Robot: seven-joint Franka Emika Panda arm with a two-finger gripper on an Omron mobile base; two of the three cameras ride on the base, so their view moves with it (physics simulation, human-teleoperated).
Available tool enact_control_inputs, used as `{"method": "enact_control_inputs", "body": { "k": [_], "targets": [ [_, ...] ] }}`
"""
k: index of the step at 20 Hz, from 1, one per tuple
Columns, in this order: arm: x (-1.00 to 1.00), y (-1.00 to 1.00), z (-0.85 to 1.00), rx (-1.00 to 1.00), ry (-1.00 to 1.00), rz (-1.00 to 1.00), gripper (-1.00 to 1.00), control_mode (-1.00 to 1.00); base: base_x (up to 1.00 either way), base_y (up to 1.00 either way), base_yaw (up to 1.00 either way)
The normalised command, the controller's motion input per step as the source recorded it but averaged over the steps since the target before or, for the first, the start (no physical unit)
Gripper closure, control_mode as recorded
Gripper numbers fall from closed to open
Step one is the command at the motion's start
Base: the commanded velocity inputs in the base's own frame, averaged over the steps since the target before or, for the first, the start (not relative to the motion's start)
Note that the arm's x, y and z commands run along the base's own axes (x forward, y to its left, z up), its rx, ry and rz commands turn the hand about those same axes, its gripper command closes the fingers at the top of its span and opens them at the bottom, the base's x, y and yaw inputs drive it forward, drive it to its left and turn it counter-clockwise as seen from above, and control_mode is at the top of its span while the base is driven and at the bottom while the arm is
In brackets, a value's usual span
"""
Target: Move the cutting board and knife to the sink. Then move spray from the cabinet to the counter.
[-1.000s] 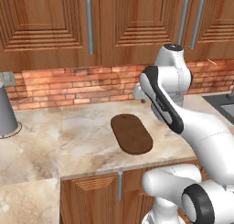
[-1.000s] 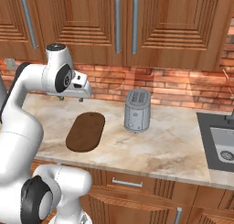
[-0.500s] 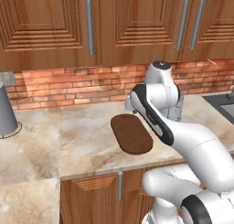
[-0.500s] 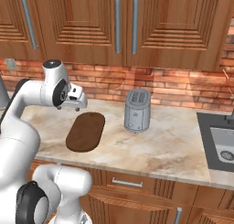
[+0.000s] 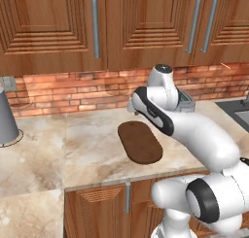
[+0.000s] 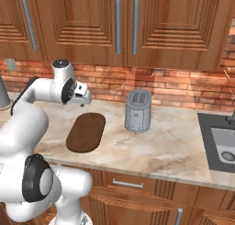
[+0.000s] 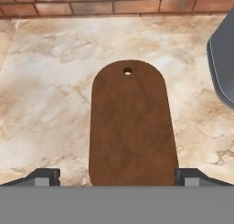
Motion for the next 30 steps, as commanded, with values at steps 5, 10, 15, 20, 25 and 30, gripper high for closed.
{"method": "enact_control_inputs", "body": {
  "k": [5, 10, 15, 20, 25, 30],
  "targets": [
    [0.53, 0.10, -0.42, -0.02, 0.12, 0.00, -1.00, -1.00, 0.00, 0.00, 0.00],
    [0.49, 0.00, -0.46, 0.01, 0.04, 0.00, -1.00, -1.00, 0.00, 0.00, 0.00],
    [0.48, 0.00, -0.34, 0.07, 0.00, 0.00, -1.00, -1.00, 0.00, 0.00, 0.00],
    [0.37, 0.00, -0.38, 0.07, 0.00, 0.00, -1.00, -1.00, 0.00, 0.00, 0.00],
    [0.29, 0.00, -0.39, 0.06, 0.00, 0.00, -1.00, -1.00, 0.00, 0.00, 0.00],
    [0.15, 0.00, -0.08, 0.01, 0.00, 0.00, -1.00, -1.00, 0.00, 0.00, 0.00]
  ]
}}
